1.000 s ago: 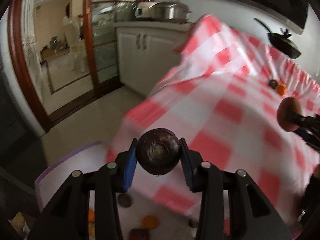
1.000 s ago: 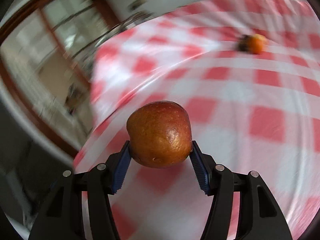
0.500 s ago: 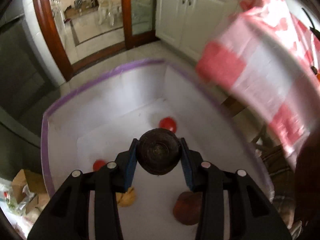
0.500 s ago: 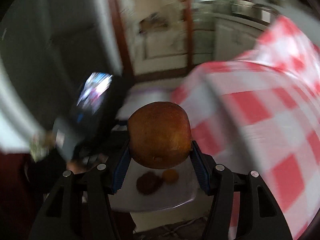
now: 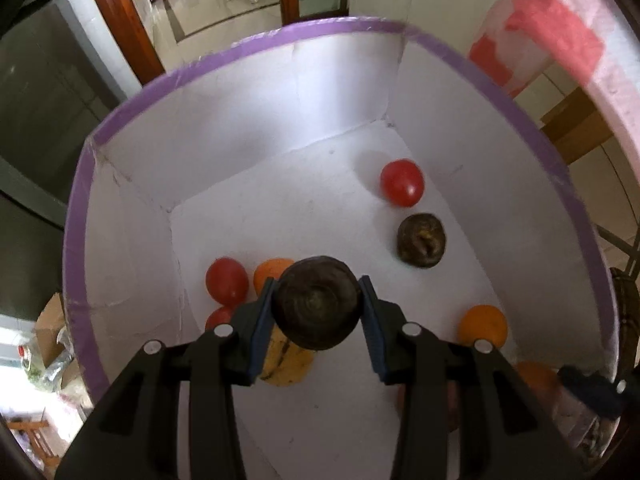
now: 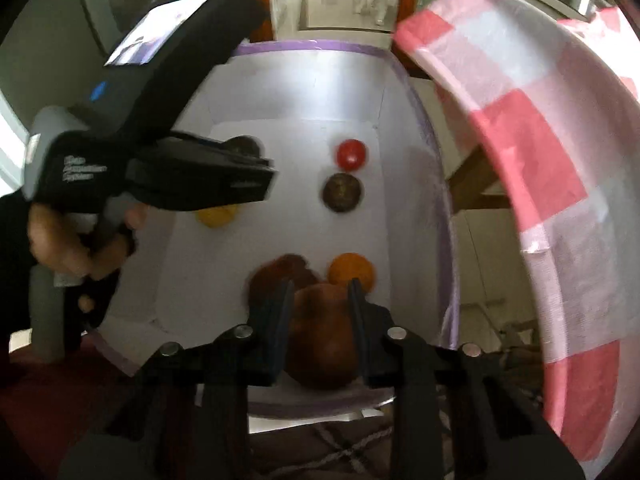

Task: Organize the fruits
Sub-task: 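Carry the apple and brown fruit into the white box and release both, then move both open tools back over the last fruits on the table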

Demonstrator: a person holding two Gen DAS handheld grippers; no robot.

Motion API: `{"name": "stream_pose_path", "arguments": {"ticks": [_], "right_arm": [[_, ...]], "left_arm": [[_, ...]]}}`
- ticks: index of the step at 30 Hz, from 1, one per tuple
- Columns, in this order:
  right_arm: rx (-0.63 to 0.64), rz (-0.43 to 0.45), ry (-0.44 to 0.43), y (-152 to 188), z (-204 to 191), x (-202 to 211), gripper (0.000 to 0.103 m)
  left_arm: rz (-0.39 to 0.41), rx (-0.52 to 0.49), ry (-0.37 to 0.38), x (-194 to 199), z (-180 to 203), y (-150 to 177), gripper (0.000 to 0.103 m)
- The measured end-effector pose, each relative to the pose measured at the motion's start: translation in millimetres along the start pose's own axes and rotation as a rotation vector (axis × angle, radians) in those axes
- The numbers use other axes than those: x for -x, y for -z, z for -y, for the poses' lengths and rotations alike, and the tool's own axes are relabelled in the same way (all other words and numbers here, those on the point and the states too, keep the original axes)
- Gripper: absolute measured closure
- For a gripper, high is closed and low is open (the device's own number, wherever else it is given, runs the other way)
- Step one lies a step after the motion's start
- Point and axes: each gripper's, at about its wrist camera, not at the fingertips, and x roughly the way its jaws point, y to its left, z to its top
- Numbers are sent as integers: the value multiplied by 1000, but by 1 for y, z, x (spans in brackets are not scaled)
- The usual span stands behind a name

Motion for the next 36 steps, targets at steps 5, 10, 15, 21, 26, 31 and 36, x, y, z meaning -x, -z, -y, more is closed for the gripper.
{"name": "stream_pose_path", "arguments": {"ticks": [5,10,15,21,26,31,36], "right_arm": [[-51,-19,2,-5,17,-4,71],[-84,-3,-35,-2,23,4,38],[-19,37,21,-3,12,14,16],[-26,104,14,-3,15,41,16],[-52,287,-48,-7,25,94,16],[-111,482,-78,-13,42,149,16],[-235,662,31,-7,83,207,16]], "left_arm": [[-19,-1,-11,-6,-2,0,62],[-16,30,-16,-9,-5,-1,32],[23,68,-18,-7,-8,-6,12],[82,157,-6,9,-19,-9,7],[154,227,-43,37,-27,-22,2],[287,191,-105,80,-13,-40,2],[554,48,2,151,42,-46,2]]}}
